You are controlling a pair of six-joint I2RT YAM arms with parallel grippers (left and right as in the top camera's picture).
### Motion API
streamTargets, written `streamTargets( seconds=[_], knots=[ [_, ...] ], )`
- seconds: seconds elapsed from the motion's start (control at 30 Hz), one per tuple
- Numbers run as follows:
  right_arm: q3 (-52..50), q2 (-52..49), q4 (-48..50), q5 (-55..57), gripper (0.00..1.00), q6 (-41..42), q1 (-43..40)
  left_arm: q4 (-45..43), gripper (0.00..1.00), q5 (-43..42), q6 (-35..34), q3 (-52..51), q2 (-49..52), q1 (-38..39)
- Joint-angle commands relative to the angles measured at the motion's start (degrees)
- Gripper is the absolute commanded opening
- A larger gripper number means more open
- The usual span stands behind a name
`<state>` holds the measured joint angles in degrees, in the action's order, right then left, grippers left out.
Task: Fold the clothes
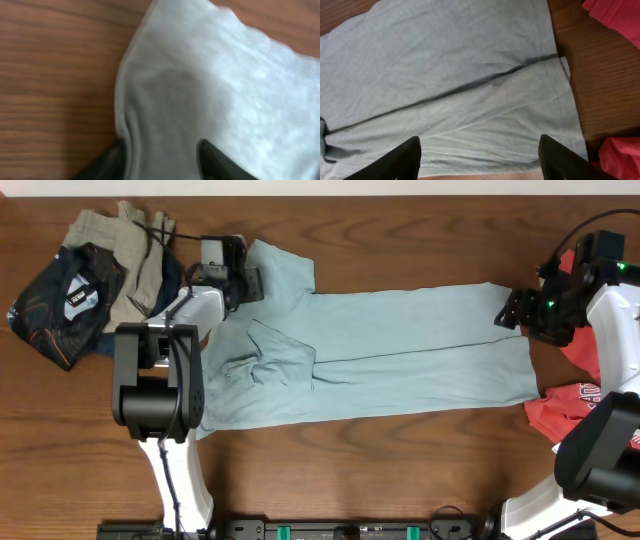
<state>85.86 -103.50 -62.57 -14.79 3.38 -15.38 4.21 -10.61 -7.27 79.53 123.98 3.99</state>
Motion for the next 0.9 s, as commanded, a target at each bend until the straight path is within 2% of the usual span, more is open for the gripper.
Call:
streamTargets(
  seconds=[0.0,0.07,0.13,0.4,0.6,0.87],
  knots=[
    [0.37,0.11,0.07,-0.46,0.73,-0.85,0.87,1.36,0.26,-1.33,-0.02,-0.76,2.16,0.31],
    [0.37,0.11,0.31,-0.46,0.73,-0.87,0.87,1.53,0.13,-1.33,-0.04,-0.74,2.14,0.20],
    [0.37,0.11,0.94,-0.46,0.73,-0.87,0.87,1.60,0.06,-1.36,-0.04,-0.74,1.86,0.15],
    [0.20,-0.09,7.93,-0.44,0.71,-0.92,1.51,2.89,0.06,-1.38,-0.55,-0.74,-4.42,-0.24],
    [-0.15,-2.38,16.59,2.05,0.71,-0.90,3.02,9.70,0.06,-1.40,-4.26,-0.74,-10.51,-0.37],
    [-0.22,-9.09,28.46,6.12,0.72,-0.44,3.78,19.41,0.06,-1.44,-5.14,-0.74,-13.22,-0.37]
  ],
)
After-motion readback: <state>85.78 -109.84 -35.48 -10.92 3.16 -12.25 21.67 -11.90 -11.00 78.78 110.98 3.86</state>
